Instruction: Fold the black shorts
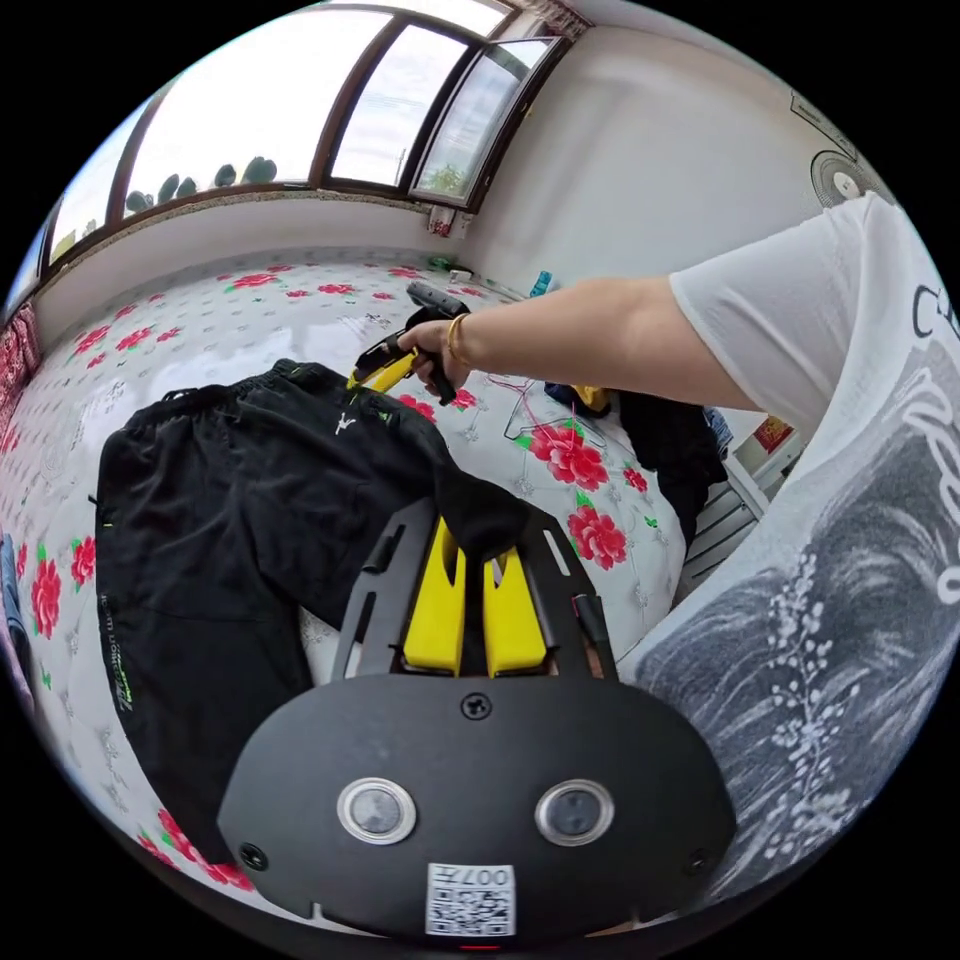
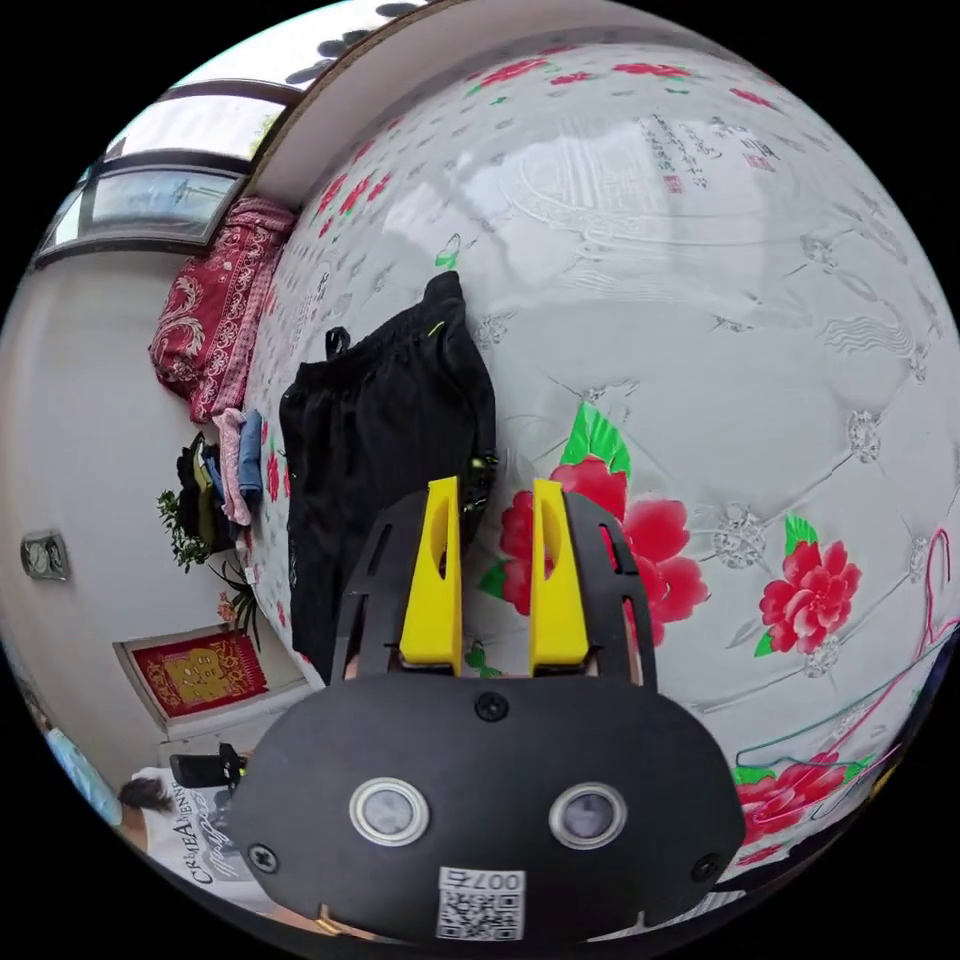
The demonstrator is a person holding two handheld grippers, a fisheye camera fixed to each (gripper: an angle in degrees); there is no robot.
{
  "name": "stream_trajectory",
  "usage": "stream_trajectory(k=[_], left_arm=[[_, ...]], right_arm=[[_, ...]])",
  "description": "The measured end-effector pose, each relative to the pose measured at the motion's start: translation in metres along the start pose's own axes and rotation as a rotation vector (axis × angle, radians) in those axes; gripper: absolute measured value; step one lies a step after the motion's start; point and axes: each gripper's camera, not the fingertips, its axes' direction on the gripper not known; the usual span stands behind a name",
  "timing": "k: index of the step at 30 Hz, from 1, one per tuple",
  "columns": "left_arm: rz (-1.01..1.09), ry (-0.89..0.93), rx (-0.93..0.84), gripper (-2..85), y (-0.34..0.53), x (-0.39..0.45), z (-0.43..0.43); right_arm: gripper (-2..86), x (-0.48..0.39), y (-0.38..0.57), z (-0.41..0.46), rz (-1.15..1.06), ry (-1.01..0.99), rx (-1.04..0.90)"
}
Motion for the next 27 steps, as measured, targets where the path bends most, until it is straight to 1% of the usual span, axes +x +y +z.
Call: stream_trajectory(k=[3, 5, 7, 9, 10, 12, 13, 15, 16, 18, 19, 21, 22, 24, 27], left_arm=[[-0.053, -0.018, 0.033, -0.9, 0.006, -0.021, -0.026], [-0.095, -0.017, 0.065, -0.9, 0.014, -0.035, -0.047], [-0.16, -0.035, 0.093, -0.9, 0.024, -0.05, -0.071], [-0.251, -0.076, 0.13, -0.9, 0.041, -0.068, -0.109], [-0.276, -0.092, 0.137, -0.9, 0.046, -0.072, -0.118], [-0.379, -0.162, 0.172, -0.9, 0.067, -0.087, -0.158], [-0.403, -0.179, 0.177, -0.9, 0.072, -0.09, -0.168], [-0.493, -0.256, 0.184, -0.9, 0.092, -0.104, -0.201], [-0.513, -0.279, 0.185, -0.8, 0.097, -0.108, -0.208], [-0.607, -0.36, 0.169, -0.8, 0.117, -0.126, -0.228], [-0.632, -0.372, 0.159, -0.8, 0.121, -0.132, -0.231], [-0.726, -0.378, 0.092, -0.8, 0.137, -0.156, -0.235], [-0.743, -0.37, 0.065, -0.8, 0.14, -0.162, -0.233], [-0.779, -0.341, -0.001, -0.5, 0.146, -0.182, -0.231], [-0.818, -0.308, -0.054, 1.0, 0.15, -0.2, -0.232]], right_arm=[[1.4, 0.0, -0.013, 0.018, 0.028, -0.056, -0.007], [0.6, -0.02, -0.018, 0.017, -0.04, -0.074, 0.024], [0.2, -0.053, -0.021, 0.016, -0.122, -0.042, 0.043], [0.0, -0.112, -0.025, 0.024, -0.256, -0.001, 0.039], [-0.1, -0.128, -0.025, 0.028, -0.289, 0.008, 0.035], [-0.1, -0.193, -0.028, 0.053, -0.408, 0.02, 0.01], [-0.1, -0.209, -0.028, 0.061, -0.436, 0.023, 0.003], [-0.2, -0.269, -0.03, 0.109, -0.53, 0.051, -0.045], [-0.2, -0.282, -0.031, 0.124, -0.549, 0.059, -0.062], [-0.2, -0.323, -0.034, 0.196, -0.598, 0.092, -0.141], [-0.2, -0.331, -0.034, 0.216, -0.603, 0.101, -0.158], [-0.1, -0.348, -0.036, 0.296, -0.603, 0.154, -0.246], [-0.1, -0.35, -0.036, 0.315, -0.597, 0.175, -0.268], [0.2, -0.349, -0.031, 0.382, -0.586, 0.28, -0.341], [1.1, -0.347, -0.023, 0.411, -0.605, 0.292, -0.308]])
